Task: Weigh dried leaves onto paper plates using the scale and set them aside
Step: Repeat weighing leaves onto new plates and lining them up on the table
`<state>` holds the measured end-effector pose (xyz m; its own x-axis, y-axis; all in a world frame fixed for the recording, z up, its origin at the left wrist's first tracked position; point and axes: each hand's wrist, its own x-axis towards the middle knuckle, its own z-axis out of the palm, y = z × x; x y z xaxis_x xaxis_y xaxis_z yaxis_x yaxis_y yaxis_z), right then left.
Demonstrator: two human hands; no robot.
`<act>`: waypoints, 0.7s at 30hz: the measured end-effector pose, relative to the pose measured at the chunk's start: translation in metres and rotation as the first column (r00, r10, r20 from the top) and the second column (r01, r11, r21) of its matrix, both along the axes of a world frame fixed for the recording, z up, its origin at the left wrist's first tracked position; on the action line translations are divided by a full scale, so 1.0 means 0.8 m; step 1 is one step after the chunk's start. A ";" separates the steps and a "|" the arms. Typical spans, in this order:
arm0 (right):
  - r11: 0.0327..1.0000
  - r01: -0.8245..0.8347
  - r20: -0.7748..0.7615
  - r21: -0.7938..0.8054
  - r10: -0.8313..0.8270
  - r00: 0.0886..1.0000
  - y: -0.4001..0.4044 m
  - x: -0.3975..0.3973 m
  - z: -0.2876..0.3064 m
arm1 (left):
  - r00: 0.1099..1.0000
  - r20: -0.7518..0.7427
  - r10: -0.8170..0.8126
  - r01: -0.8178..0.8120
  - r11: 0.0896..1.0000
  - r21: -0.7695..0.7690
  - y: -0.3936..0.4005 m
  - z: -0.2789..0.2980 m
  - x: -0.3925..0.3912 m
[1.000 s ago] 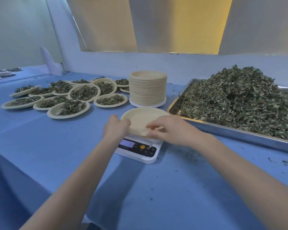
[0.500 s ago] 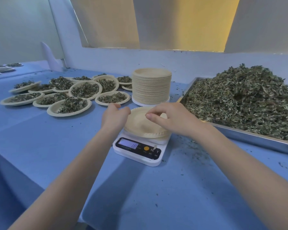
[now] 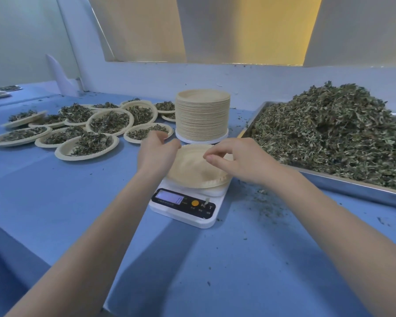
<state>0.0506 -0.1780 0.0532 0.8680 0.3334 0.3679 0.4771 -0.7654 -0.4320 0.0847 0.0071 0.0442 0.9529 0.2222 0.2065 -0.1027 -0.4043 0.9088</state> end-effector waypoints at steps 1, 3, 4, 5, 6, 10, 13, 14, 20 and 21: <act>1.000 0.008 0.009 0.004 -0.008 1.000 -0.004 0.000 0.001 | 0.999 0.035 -0.012 0.011 0.999 0.037 -0.010 0.006 0.000; 0.999 0.042 0.019 0.000 -0.042 0.999 -0.016 0.001 0.004 | 0.994 0.087 -0.061 0.053 0.994 0.092 -0.038 0.018 -0.001; 0.998 0.066 0.021 0.001 -0.066 0.998 -0.024 0.001 0.006 | 0.991 0.101 -0.091 0.080 0.991 0.112 -0.056 0.024 -0.001; 0.996 0.089 0.025 0.005 -0.090 0.996 -0.033 0.000 0.007 | 0.986 0.110 -0.124 0.108 0.985 0.137 -0.077 0.029 -0.001; 0.994 0.111 0.036 0.014 -0.111 0.993 -0.044 -0.001 0.009 | 0.980 0.117 -0.160 0.140 0.976 0.164 -0.100 0.032 -0.001; 0.965 0.260 0.051 -0.029 -0.258 0.965 -0.101 -0.007 0.011 | 0.952 0.088 -0.293 0.275 0.945 0.176 -0.192 0.032 -0.002; 0.914 0.389 0.008 -0.113 -0.391 0.921 -0.153 -0.007 0.010 | 0.927 -0.028 -0.374 0.372 0.911 0.180 -0.251 0.017 0.002; 0.889 0.438 -0.029 -0.132 -0.445 0.895 -0.171 -0.008 0.010 | 0.918 -0.072 -0.391 0.398 0.900 0.177 -0.268 0.013 0.005; 0.614 0.574 -0.059 -0.542 -0.709 0.702 -0.270 -0.018 0.023 | 0.850 -0.300 -0.433 0.495 0.852 0.173 -0.326 -0.001 0.032; 0.564 0.569 -0.078 -0.599 -0.748 0.660 -0.280 -0.021 0.027 | 0.837 -0.321 -0.443 0.517 0.832 0.199 -0.334 -0.001 0.036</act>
